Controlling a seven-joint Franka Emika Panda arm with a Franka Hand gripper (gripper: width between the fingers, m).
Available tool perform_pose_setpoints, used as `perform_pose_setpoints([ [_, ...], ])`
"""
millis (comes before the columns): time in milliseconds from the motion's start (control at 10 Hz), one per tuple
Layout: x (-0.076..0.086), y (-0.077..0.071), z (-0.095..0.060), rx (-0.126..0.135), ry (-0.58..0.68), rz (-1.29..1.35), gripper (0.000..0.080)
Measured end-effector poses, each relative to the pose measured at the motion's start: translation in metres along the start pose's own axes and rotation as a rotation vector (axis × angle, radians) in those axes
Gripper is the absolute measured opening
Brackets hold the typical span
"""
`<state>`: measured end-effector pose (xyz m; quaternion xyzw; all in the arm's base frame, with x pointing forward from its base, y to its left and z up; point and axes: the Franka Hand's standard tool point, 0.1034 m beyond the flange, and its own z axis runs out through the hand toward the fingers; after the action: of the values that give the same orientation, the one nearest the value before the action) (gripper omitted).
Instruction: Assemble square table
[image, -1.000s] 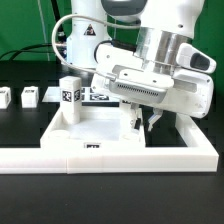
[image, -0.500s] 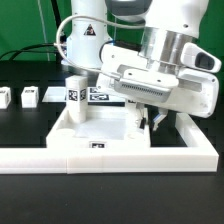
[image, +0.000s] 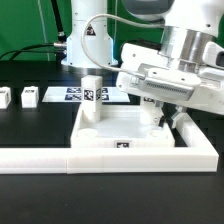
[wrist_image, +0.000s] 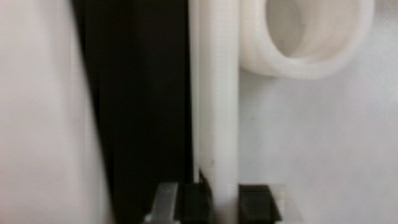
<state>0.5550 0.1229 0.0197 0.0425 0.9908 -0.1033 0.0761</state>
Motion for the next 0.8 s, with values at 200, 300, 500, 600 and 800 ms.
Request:
perform_pose_setpoints([
  [200,0.003,0.006,-0.001,0.005,0.007,0.011,0.006],
  [300,0.005,0.006,-0.001,0.017,0.013,0.026,0.006],
  [500,0.006,0.005,-0.001,0.03,0.02,0.038,0.006],
  [600,0.005,0.0,-0.002,0.048,0.025,0.054,0.006],
  [800,-0.01,-0.002,-0.031,0.067,-0.009,0.092,0.025],
])
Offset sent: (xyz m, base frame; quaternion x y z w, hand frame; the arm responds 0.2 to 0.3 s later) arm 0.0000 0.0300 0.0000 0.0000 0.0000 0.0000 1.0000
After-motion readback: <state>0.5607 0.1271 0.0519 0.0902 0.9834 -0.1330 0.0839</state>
